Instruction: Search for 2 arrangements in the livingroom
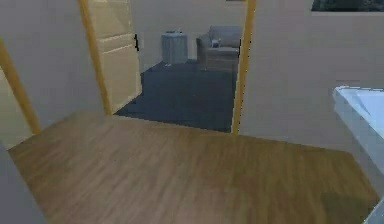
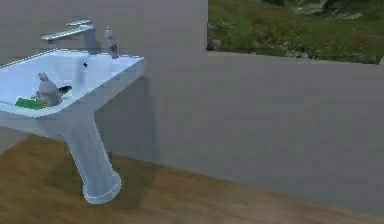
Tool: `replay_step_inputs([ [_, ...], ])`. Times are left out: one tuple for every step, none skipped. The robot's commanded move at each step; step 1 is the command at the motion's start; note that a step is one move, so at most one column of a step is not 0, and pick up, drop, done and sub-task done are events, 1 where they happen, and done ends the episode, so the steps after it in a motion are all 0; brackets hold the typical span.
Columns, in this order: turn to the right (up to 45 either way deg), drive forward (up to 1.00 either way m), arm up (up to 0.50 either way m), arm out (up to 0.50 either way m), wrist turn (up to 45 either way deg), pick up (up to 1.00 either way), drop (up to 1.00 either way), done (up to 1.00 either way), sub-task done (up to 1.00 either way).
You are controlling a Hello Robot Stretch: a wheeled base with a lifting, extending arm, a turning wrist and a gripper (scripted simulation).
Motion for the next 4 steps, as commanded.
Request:
replay_step_inputs([
  [0.0,1.0,0.0,0.0,0.0,0.0,0.0,0.0,0.0],
  [0.0,1.0,0.0,0.0,0.0,0.0,0.0,0.0,0.0],
  [12.0,0.0,0.0,0.0,0.0,0.0,0.0,0.0,0.0],
  [0.0,0.05,0.0,0.0,0.0,0.0,0.0,0.0,0.0],
])
